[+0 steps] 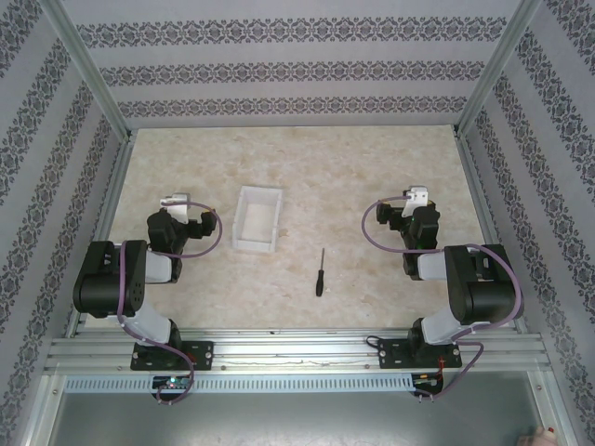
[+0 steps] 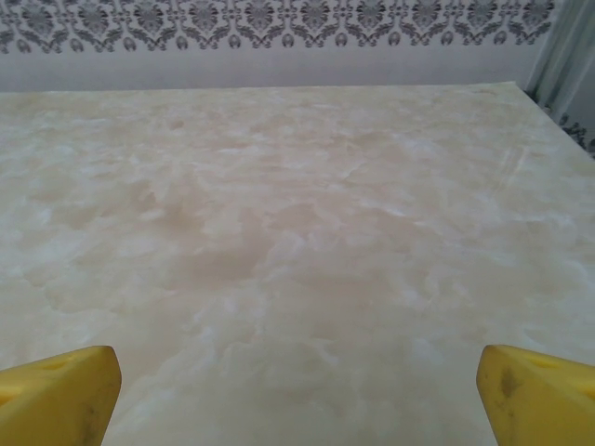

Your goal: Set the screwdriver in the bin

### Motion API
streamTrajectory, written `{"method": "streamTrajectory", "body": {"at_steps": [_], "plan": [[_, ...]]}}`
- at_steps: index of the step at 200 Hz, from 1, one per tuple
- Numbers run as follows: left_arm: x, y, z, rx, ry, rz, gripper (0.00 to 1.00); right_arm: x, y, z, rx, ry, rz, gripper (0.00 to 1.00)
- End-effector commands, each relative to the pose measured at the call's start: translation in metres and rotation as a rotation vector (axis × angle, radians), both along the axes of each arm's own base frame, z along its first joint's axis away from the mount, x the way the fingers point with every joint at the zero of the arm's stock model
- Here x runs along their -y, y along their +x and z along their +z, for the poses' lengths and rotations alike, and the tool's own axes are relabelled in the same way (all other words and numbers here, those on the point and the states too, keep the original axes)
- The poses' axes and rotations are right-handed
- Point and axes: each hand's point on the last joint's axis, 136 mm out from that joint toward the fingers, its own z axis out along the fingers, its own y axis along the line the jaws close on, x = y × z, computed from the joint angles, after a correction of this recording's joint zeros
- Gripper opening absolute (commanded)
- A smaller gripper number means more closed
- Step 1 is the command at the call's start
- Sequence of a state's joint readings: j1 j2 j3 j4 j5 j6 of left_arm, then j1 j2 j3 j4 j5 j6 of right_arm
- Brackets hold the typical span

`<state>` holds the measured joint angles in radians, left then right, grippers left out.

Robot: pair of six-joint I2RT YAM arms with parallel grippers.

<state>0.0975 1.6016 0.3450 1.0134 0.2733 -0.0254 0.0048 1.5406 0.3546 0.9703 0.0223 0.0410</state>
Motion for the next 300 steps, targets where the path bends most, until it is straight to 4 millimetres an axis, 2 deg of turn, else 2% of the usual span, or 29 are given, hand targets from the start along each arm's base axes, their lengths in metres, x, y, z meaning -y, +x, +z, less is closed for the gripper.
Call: {"method": "streamTrajectory", "body": {"at_steps": [1, 26, 47, 63, 79, 105, 120, 136, 162, 176, 200, 222, 253, 300], "plan": [[0.007, 0.001, 0.013, 0.035, 0.014, -0.028, 0.99, 0.007, 0.003, 0.008, 0.027, -0.004, -0.055, 0.98], [0.009, 0.003, 0.036, -0.004, 0.007, -0.048, 0.99, 0.015, 0.0, 0.015, 0.031, -0.015, -0.114, 0.98], [0.014, 0.004, 0.064, -0.063, 0.013, -0.082, 0.99, 0.023, -0.003, 0.04, 0.021, -0.026, -0.166, 0.98], [0.015, -0.001, 0.082, -0.131, 0.029, -0.092, 0.99, 0.03, -0.016, 0.054, -0.019, 0.014, -0.236, 0.98], [0.006, -0.007, 0.099, -0.222, 0.031, -0.038, 0.99, 0.033, -0.029, 0.067, -0.123, 0.11, -0.3, 0.98], [0.013, -0.036, 0.127, -0.389, 0.109, -0.136, 0.99, 0.012, -0.054, 0.087, -0.258, 0.189, -0.299, 0.98], [0.004, -0.05, 0.145, -0.334, 0.177, -0.098, 0.99, -0.015, -0.066, 0.087, -0.311, 0.332, -0.2, 0.98], [-0.003, -0.071, 0.154, -0.248, 0.266, -0.07, 0.99, -0.041, -0.085, 0.083, -0.394, 0.385, -0.123, 0.98], [0.006, -0.104, 0.152, -0.296, 0.248, -0.108, 0.99, -0.085, -0.122, 0.081, -0.495, 0.231, 0.009, 0.98], [0.005, -0.113, 0.15, -0.366, 0.207, -0.085, 0.99, -0.108, -0.144, 0.075, -0.565, 0.166, 0.08, 0.98], [0.012, -0.124, 0.149, -0.474, 0.156, -0.121, 0.99, -0.137, -0.177, 0.058, -0.652, 0.069, 0.155, 0.97], [0.015, -0.125, 0.151, -0.528, 0.121, -0.127, 0.99, -0.177, -0.201, 0.037, -0.724, 0.109, 0.289, 0.94], [0.017, -0.128, 0.156, -0.564, 0.109, -0.135, 0.99, -0.206, -0.222, 0.008, -0.839, 0.169, 0.322, 0.84], [0.02, -0.137, 0.158, -0.573, 0.088, -0.144, 0.99, -0.221, -0.231, -0.027, -0.932, 0.034, 0.27, 0.84]]}}
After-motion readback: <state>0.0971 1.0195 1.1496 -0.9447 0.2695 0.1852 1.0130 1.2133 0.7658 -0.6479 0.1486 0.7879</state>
